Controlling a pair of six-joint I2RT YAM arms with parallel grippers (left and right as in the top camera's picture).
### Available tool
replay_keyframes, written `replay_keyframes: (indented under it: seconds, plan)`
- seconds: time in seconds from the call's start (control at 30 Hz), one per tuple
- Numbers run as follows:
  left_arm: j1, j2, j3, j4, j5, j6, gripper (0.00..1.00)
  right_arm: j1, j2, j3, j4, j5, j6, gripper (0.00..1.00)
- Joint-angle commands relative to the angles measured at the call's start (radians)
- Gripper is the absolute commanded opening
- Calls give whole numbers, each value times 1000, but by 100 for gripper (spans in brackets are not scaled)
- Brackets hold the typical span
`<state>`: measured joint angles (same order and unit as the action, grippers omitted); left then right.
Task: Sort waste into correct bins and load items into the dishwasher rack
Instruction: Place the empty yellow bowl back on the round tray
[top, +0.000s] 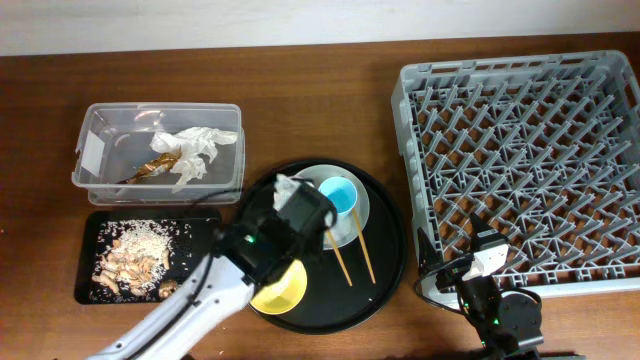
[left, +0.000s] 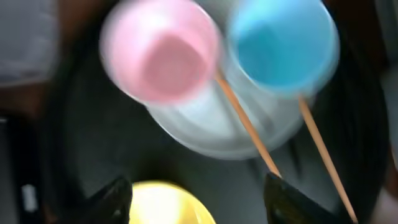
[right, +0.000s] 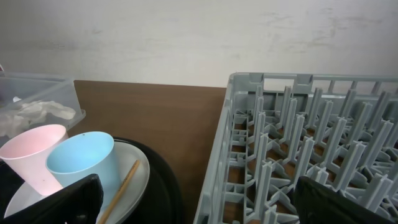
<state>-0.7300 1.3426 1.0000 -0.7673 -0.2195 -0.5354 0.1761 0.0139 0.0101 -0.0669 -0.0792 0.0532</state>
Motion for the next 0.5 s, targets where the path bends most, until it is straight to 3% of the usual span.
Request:
replay_keyframes:
  seconds: [0.0, 0.2, 0.47]
  plan:
    - [130, -13, 18, 50, -55, 14, 68, -6, -7, -5, -5, -6, 8, 99]
    - [268, 12, 17, 147, 7, 36, 68, -6, -7, -5, -5, -6, 8, 99]
    - [286, 198, 17, 228, 22, 36, 68, -6, -7, -5, -5, -6, 8, 99]
